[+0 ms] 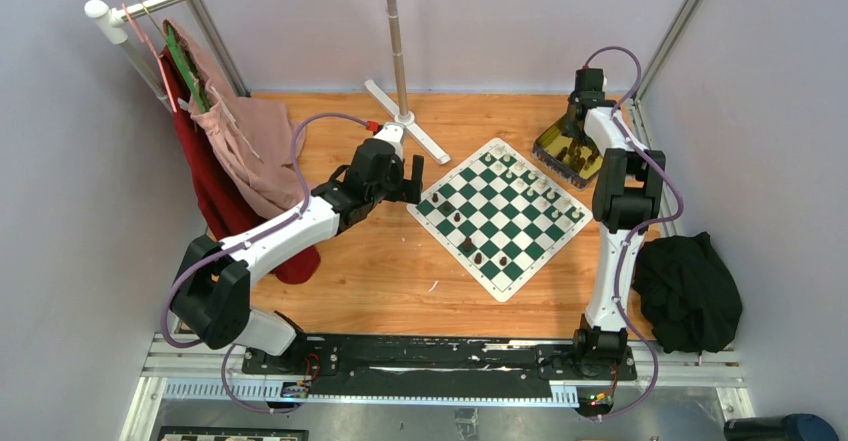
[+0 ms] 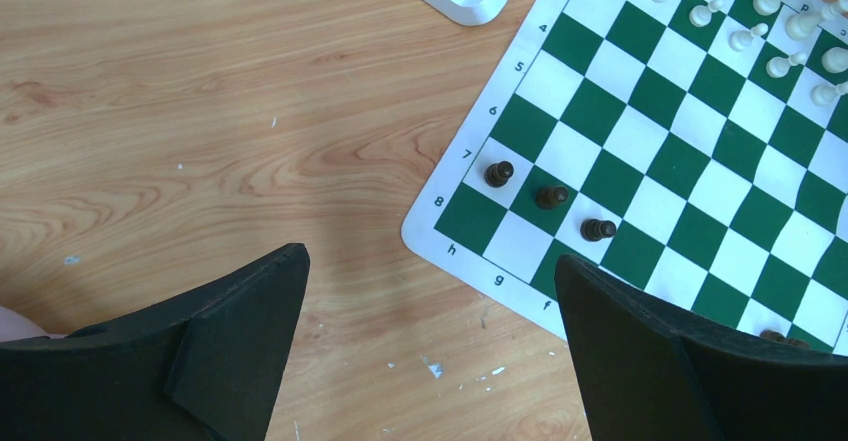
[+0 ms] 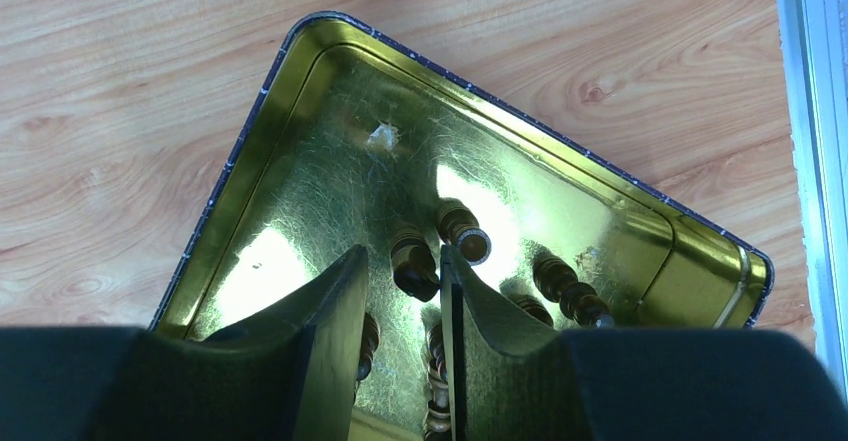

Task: Set up the chess pieces on the board
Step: Pick up the chess piece from the storage box.

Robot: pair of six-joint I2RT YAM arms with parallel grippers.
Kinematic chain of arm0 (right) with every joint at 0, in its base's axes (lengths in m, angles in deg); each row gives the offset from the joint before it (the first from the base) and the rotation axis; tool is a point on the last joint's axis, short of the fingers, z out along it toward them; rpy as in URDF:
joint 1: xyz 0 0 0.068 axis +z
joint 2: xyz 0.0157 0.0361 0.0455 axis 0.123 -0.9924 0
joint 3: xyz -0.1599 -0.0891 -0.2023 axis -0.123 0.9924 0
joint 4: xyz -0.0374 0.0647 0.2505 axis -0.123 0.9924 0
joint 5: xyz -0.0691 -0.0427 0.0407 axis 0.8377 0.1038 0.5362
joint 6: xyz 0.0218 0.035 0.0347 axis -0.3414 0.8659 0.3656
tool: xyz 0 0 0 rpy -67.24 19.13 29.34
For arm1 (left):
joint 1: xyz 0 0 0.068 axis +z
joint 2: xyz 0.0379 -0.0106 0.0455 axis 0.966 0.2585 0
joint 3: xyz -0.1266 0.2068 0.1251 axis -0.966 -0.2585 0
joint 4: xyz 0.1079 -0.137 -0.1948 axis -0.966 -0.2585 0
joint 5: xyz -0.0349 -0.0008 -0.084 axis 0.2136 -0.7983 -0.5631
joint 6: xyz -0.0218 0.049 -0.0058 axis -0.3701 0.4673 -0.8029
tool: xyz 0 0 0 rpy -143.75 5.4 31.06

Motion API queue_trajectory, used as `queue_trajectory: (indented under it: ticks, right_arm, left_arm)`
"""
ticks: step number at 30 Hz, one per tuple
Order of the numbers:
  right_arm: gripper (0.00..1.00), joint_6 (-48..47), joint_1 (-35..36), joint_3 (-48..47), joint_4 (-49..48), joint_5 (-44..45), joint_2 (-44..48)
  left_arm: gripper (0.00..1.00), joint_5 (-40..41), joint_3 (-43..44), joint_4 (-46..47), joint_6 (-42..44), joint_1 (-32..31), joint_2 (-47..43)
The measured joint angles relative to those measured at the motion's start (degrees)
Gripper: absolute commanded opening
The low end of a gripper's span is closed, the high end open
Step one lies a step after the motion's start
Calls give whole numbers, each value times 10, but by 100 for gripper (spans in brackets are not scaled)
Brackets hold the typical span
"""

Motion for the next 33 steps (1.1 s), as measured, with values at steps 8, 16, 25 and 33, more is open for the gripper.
queue_trajectory:
  ticks: [8, 16, 25, 33]
  right_arm:
    - [36, 0, 0, 0, 0, 0, -1]
    - [28, 0, 0, 0, 0, 0, -1]
    - [9, 1, 0, 0, 1, 0, -1]
    - [2, 1, 0, 0, 1, 0, -1]
  left_arm:
    - [100, 0, 0, 0, 0, 0, 0]
    - [100, 0, -4, 4, 2, 0, 0]
    - [100, -2, -7, 4, 2, 1, 0]
    - [100, -5, -8, 4, 2, 3, 0]
